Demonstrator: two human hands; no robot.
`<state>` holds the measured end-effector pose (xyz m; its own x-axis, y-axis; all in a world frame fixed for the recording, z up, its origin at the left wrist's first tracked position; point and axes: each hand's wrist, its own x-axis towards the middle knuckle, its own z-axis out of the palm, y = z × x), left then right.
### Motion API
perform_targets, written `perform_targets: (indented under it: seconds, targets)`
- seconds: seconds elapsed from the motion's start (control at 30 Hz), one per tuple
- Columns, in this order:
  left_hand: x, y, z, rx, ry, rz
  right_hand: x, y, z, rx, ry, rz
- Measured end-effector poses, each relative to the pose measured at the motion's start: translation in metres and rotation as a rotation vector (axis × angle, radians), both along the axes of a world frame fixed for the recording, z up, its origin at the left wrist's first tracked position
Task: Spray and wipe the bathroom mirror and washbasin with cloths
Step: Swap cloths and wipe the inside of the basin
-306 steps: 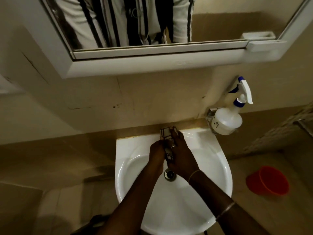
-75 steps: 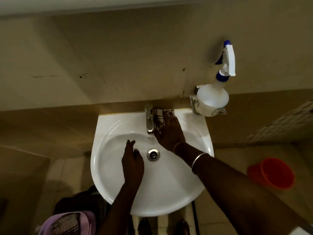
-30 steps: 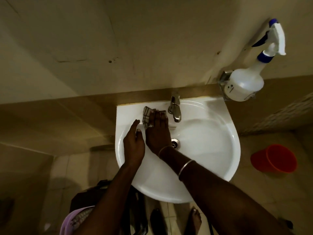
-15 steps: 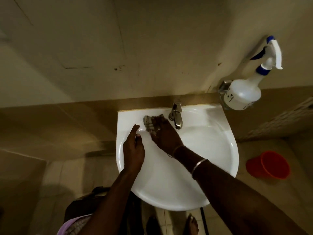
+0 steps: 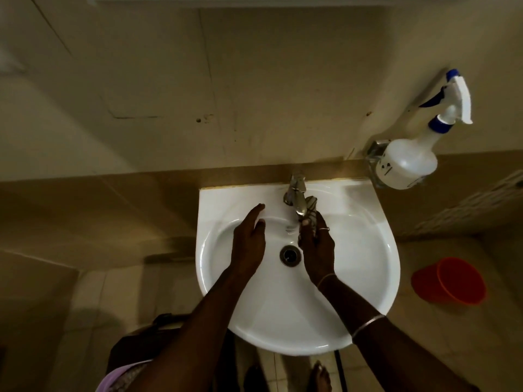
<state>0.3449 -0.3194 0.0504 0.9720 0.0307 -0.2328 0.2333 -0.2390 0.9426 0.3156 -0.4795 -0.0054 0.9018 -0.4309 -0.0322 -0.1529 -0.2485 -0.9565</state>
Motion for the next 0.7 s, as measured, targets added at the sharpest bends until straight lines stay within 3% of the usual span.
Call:
perform_targets:
  seconds: [0.07, 0.2, 0.47, 0.7]
  targets:
    - [0.004, -0.007, 0.001, -0.02, 0.008, -0.012, -0.003, -0.001, -0.001, 0.088, 0.033, -0.09]
    - [0.012, -0.02, 0.002, -0.056, 0.008, -0.016, 0.014, -0.008, 0.018, 0.479, -0.012, -0.245]
    - [0.022, -0.024, -0.001, -0.097, -0.027, 0.038, 0.08, -0.014, 0.045, 0.821, -0.001, 0.045]
    - [0.024, -0.014, -0.015, -0.111, -0.046, 0.112, 0.122, -0.032, 0.067, 0.924, 0.156, 0.211]
